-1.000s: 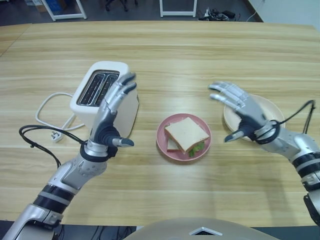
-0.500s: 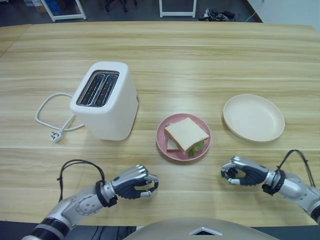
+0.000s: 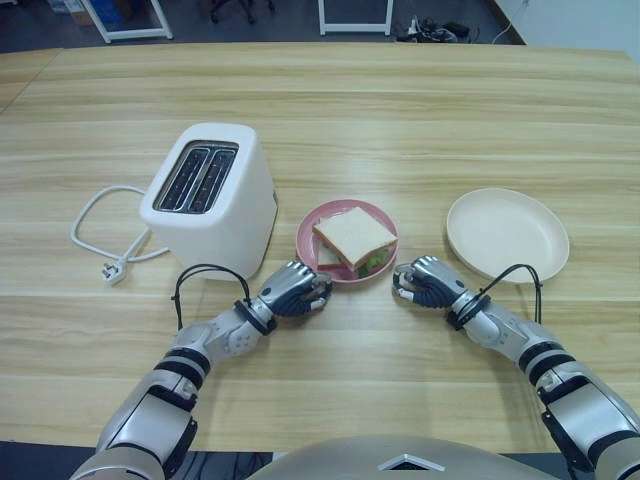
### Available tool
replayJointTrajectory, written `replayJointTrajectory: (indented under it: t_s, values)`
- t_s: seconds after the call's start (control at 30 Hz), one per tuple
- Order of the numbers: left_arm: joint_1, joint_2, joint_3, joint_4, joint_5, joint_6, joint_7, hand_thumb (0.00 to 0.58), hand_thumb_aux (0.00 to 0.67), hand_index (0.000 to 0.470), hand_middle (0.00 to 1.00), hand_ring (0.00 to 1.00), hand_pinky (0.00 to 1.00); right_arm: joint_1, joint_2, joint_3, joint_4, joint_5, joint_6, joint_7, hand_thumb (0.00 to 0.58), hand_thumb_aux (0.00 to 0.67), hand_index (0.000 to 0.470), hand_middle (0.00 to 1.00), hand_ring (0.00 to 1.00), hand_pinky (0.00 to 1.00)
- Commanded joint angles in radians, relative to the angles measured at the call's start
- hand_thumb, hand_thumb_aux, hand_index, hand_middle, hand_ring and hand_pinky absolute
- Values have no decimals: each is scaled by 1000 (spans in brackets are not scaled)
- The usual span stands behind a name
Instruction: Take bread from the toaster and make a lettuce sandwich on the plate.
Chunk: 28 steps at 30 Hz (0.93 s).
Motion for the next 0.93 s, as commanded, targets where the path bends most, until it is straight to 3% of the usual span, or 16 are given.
replayJointTrajectory:
  t_s: [0.03, 0.07, 0.1, 0.13, 0.17, 0.27, 0.37, 0.5, 0.6, 0.73, 0.93]
  values:
    - [-36, -9, 11, 50, -22, -56, 70, 580, 670, 470, 1000, 1000, 1000, 35, 9, -25, -21, 6, -31, -30, 580, 670, 470, 1000, 1000, 1000]
    - [-29, -3, 20, 32, -38, -82, 78, 580, 670, 470, 918, 918, 918, 59, 3, -46, -50, 43, -61, -19, 541, 497, 348, 1000, 1000, 1000]
    - [-17, 4, 31, 7, -59, -113, 77, 580, 670, 470, 553, 553, 553, 83, -3, -70, -79, 86, -91, -3, 230, 150, 105, 737, 737, 737]
    - [12, 3, 53, -39, -139, -177, 52, 417, 315, 221, 0, 0, 0, 115, -14, -102, -130, 156, -131, 21, 0, 0, 0, 8, 8, 8]
    - [46, 8, 72, -106, -214, -222, 27, 0, 0, 0, 0, 0, 0, 148, -25, -134, -192, 245, -171, 49, 0, 0, 0, 0, 0, 0]
    - [169, 34, 129, -434, -494, -243, -45, 0, 0, 0, 0, 0, 0, 239, -66, -228, -460, 512, -217, 115, 0, 0, 0, 0, 0, 0]
    - [242, 35, 201, -782, -696, -120, -95, 0, 0, 0, 0, 0, 0, 256, -53, -341, -710, 616, -109, 131, 0, 0, 0, 0, 0, 0]
    - [185, -229, 408, -1102, -533, 179, 24, 0, 0, 0, 0, 0, 0, 187, 65, -498, -949, 469, -19, 53, 0, 0, 0, 0, 0, 0]
    - [163, -299, 453, -1236, -472, 276, 1, 0, 0, 0, 0, 0, 0, 153, 143, -528, -1042, 419, 7, 47, 0, 0, 0, 0, 0, 0]
    - [166, -271, 472, -1308, -537, 248, -113, 0, 0, 0, 0, 0, 0, 145, 219, -537, -1149, 462, 68, 83, 0, 0, 0, 0, 0, 0]
    - [143, -312, 483, -1350, -573, 281, -209, 0, 0, 0, 0, 0, 0, 151, 226, -567, -1201, 444, 89, 166, 0, 0, 0, 0, 0, 0]
